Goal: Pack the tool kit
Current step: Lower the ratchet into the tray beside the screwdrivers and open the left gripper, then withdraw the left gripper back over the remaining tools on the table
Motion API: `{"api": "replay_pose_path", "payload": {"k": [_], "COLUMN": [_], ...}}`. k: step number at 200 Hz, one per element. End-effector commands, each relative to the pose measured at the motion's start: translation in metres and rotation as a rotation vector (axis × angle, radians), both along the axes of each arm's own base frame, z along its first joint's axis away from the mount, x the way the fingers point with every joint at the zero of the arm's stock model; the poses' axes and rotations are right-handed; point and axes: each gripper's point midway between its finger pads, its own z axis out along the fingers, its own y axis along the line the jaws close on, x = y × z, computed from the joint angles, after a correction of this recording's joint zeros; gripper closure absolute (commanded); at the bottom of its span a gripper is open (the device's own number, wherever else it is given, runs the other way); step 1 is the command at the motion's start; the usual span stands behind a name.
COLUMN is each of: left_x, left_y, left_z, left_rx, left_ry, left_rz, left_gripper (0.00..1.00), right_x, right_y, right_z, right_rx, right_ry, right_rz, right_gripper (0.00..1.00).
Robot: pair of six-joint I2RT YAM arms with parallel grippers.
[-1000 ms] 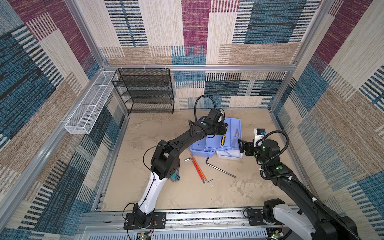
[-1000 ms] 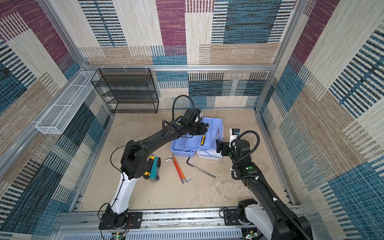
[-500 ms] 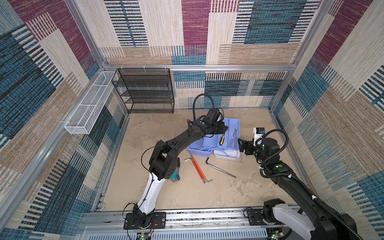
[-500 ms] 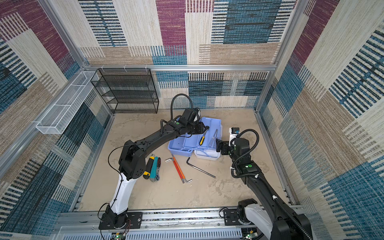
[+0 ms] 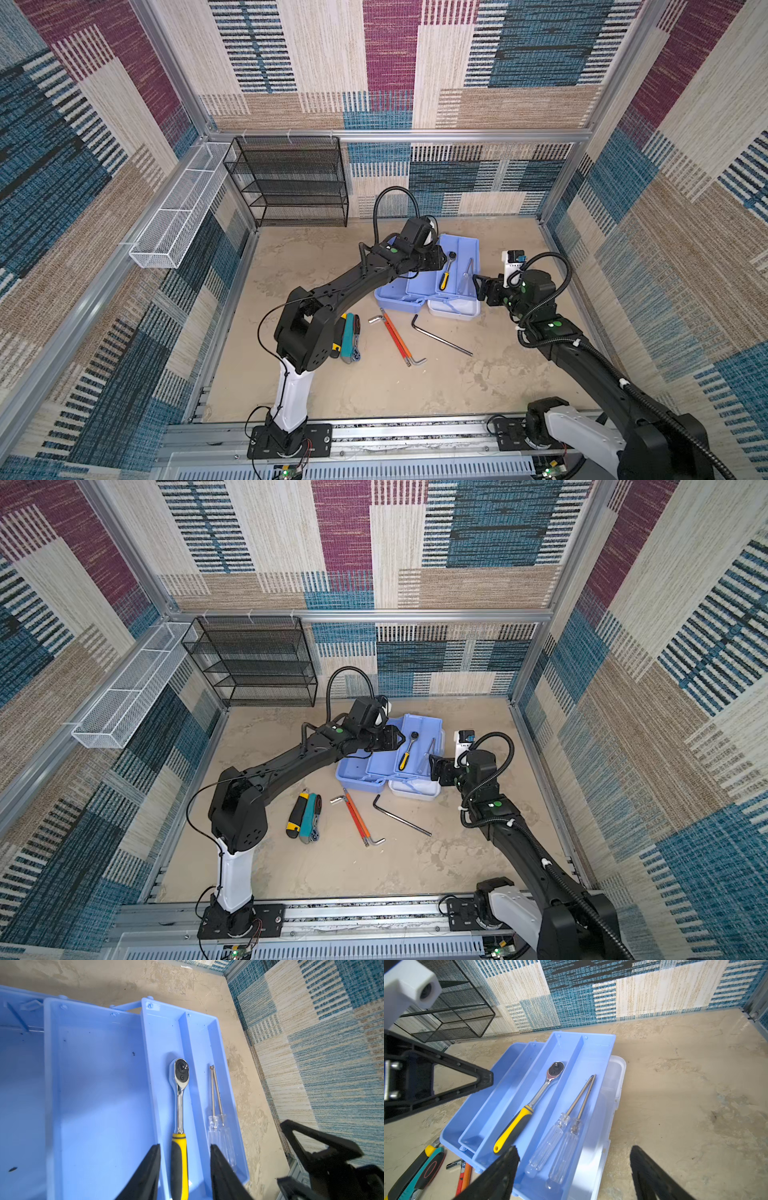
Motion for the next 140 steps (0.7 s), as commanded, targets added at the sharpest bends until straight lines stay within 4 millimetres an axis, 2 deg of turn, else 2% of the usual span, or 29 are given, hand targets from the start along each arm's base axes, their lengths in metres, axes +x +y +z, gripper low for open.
{"api": "replay_pose_path", "payload": {"k": [1, 39, 77, 115, 140], "left_x": [-0.002, -0.018, -0.036, -0.061, -0.075], "left_y": [0.014, 0.050, 0.097, 0.153, 0.188], "left_z": [0.005, -0.008, -0.026, -0.058, -0.078], "left_rx": [0.030, 0.103, 0.185, 0.294, 0.321], "left_ry": [-0.063, -0.077, -0.073, -0.033, 0.013], "left_rz": [0.003, 0.044, 0.118, 0.197, 0.256], "left_gripper": [0.53, 0.49, 0.47, 0.45, 0.45], "right_x": [0.002, 0.011, 0.019, 0.027, 0.034], "right_y": [0.008, 0.017, 0.026, 0.034, 0.045], "right_z": [0.007, 0.005, 0.004, 0.006, 0.001], "right_rx": [0.043, 0.080, 0.103, 0.098, 0.087], "right_ry": [-0.001, 0.027, 0.049, 0.067, 0.100], "right_rz": [0.031, 0.054, 0.081, 0.085, 0.087], "right_gripper": [0.16, 0.21, 0.24, 0.25, 0.26]}}
